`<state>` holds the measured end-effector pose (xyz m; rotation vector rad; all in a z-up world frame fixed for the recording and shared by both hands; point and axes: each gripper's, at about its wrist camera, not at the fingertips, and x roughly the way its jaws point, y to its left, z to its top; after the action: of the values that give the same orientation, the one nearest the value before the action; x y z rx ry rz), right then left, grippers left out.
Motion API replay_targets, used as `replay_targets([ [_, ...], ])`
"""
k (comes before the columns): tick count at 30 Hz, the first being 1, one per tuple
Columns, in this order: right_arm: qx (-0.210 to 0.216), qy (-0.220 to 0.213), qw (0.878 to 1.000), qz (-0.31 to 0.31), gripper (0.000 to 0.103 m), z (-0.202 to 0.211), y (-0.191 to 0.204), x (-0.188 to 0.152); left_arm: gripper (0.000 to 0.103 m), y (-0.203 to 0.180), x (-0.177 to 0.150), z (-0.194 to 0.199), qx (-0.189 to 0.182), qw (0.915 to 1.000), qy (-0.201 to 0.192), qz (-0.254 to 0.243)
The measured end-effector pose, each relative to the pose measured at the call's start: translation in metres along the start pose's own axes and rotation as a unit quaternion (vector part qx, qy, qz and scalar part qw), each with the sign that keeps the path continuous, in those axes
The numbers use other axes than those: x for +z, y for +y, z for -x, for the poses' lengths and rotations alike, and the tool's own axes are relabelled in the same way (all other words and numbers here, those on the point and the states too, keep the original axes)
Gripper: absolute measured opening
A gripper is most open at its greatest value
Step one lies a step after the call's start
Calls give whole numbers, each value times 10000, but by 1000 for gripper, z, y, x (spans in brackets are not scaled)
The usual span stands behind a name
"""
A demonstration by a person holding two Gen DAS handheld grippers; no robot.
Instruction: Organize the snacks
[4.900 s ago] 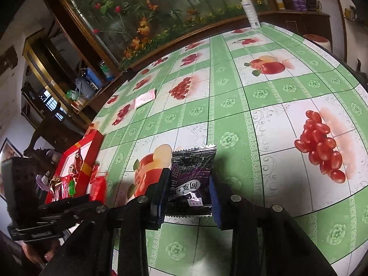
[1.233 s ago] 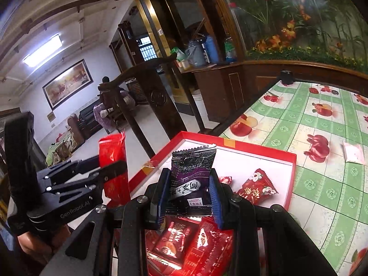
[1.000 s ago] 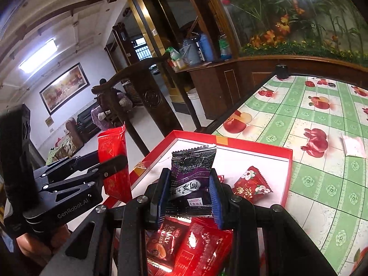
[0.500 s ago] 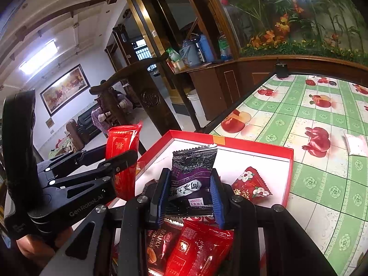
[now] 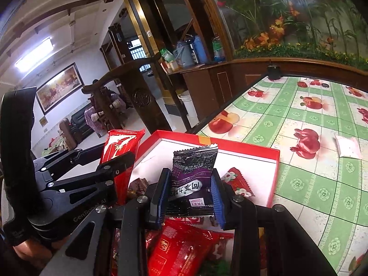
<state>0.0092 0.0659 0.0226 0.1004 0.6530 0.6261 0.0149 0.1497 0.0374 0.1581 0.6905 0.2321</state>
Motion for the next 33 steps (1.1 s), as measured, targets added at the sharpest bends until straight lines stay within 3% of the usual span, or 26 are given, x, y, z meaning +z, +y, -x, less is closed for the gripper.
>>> replay_targets([
  [13,-97,86,9998,142,36,-1,3,-2,47,-3,-6,-3,208,9997,110,13],
  [15,-99,137,9998,97,49,-1,1,-1,49,-2,-7,-3,251,9996,151,57],
  [17,-16,121,9999,-19,64,1,-2,-1,63,-1,-8,-3,260,9994,183,103],
  [20,-28,99,9999,-76,71,4,-6,1,76,-1,-9,-3,329,9992,201,138],
  [22,-170,75,9996,-193,76,4,-12,2,77,-1,-10,-2,329,9991,209,142],
  [26,-275,105,9981,-533,76,3,-28,4,83,-2,-12,0,406,9987,271,156],
  [33,-346,-13,9970,-692,76,6,-39,5,83,0,-19,10,445,9983,295,225],
])
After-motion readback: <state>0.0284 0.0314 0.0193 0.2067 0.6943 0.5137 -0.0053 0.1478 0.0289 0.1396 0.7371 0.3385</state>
